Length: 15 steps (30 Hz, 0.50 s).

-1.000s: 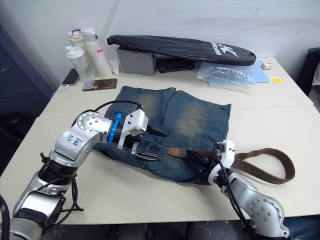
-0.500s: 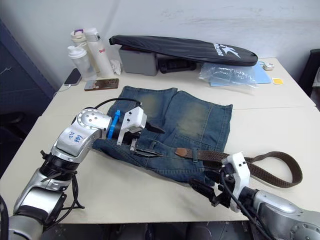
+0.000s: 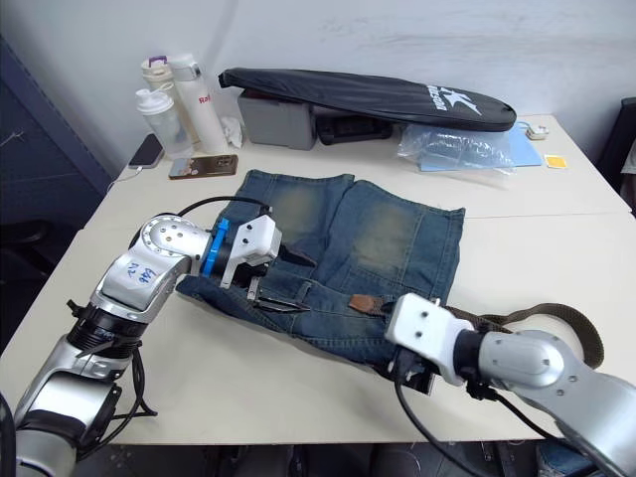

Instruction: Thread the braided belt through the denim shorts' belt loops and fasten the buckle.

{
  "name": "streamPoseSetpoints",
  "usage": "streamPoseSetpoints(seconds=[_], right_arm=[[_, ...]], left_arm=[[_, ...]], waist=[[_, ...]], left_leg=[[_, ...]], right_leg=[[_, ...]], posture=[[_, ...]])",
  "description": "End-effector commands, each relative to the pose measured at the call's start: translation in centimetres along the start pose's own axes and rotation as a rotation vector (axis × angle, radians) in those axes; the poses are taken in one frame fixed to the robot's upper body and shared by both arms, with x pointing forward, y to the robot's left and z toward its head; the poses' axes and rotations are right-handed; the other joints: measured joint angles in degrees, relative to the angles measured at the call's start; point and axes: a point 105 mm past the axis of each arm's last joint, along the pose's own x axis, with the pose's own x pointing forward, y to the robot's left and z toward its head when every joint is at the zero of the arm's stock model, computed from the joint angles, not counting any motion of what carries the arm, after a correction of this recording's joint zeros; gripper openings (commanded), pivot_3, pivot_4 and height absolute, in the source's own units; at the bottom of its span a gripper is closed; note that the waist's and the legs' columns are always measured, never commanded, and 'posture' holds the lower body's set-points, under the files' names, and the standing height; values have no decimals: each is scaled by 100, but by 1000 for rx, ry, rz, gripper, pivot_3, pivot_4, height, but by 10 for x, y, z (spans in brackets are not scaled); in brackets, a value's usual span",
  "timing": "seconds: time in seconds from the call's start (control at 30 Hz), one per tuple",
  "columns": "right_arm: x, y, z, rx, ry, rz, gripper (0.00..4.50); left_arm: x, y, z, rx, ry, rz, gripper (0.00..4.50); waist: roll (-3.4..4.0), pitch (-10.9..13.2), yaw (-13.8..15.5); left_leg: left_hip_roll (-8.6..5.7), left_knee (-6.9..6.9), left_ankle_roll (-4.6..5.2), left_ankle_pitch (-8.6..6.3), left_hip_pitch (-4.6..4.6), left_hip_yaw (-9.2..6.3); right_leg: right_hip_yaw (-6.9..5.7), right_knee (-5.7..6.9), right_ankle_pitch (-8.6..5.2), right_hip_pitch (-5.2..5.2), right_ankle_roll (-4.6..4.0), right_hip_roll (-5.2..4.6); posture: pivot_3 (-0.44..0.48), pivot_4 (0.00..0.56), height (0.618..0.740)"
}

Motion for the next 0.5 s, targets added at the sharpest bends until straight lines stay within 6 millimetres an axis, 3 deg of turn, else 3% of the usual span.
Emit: streamPoseSetpoints(seconds=[0.03, 0.13, 0.27, 0.37, 0.4, 0.5], right_arm=[[10, 3, -10, -91, 42, 48, 4368], [17, -6, -32, -70, 129, 16, 3501], [15, -12, -50, 36, 207, -24, 1586], [4, -22, -50, 8, 225, -70, 241], [-1, -24, -52, -25, 240, -71, 53], [-15, -31, -60, -121, 285, -62, 53]], left_arm=[[-13, -2, 7, 45, -6, 8, 4500], [-17, -1, 5, 46, 6, 21, 4500], [-18, 0, 5, 45, 9, 32, 4500], [-18, -2, 4, 37, 11, 37, 4500], [-18, -2, 2, 34, 13, 37, 4500], [-15, -2, -1, 23, 23, 41, 4500]], waist=[[0, 0, -14], [0, 0, -16], [1, -1, -6], [2, -2, -3], [2, -2, -1], [4, -3, 11]], left_leg=[[-3, 2, 0, 0, -2, 3], [-4, 20, -3, -1, -4, 4], [-4, 21, -5, -3, -4, 8], [-3, 24, -5, -3, -7, 5], [-4, 27, -6, -3, -7, 5], [-11, 25, -7, -4, -9, 9]], right_leg=[[1, 7, 1, 1, 1, -8], [-2, 10, 3, 2, 5, -12], [-3, 13, 3, 2, 5, -19], [-3, 21, 3, 5, 4, -21], [-3, 23, 3, 5, 4, -22], [-6, 25, 3, 4, 5, -21]], posture=[[0, 150, 622], [0, 150, 622], [0, 150, 622], [0, 150, 622], [0, 150, 622], [0, 150, 622]])
